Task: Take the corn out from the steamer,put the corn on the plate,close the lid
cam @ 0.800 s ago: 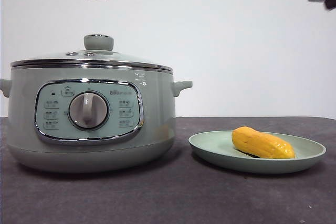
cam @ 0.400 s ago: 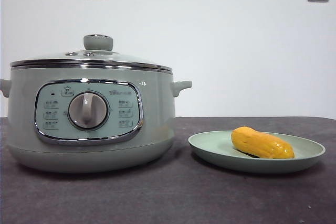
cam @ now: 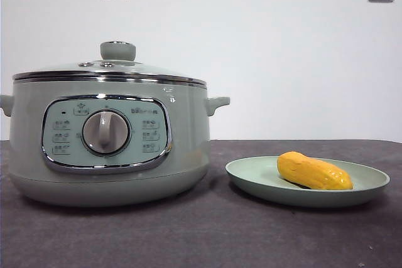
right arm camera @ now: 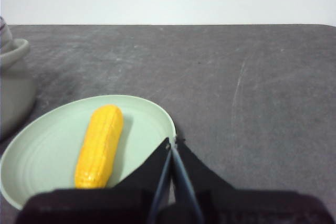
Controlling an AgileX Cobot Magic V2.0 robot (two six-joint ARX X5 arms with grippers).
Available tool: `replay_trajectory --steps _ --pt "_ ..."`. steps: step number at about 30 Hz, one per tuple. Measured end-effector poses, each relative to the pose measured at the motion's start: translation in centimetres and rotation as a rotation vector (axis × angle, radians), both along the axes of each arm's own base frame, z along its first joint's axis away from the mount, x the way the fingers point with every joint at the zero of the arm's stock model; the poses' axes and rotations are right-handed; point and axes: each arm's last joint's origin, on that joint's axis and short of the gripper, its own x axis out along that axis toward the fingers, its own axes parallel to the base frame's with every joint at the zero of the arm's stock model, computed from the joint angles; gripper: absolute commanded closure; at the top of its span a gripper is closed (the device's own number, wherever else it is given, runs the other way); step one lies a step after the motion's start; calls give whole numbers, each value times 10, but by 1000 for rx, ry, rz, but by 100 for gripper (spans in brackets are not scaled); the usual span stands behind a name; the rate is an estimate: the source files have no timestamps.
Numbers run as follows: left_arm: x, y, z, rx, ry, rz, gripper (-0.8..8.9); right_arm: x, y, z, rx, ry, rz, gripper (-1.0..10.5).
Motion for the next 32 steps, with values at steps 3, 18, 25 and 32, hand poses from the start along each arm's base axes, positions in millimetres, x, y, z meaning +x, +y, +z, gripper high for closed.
replay_trajectory --steps 3,18,25,32 --pt "0 0 0 0 0 0 817 0 0 -4 0 11 3 944" --pt "0 0 0 0 0 0 817 0 0 -4 38 31 -3 944" --pt "0 0 0 0 0 0 817 0 0 -4 39 31 -4 944" --pt "0 0 0 0 0 0 817 0 0 -4 39 31 -4 944"
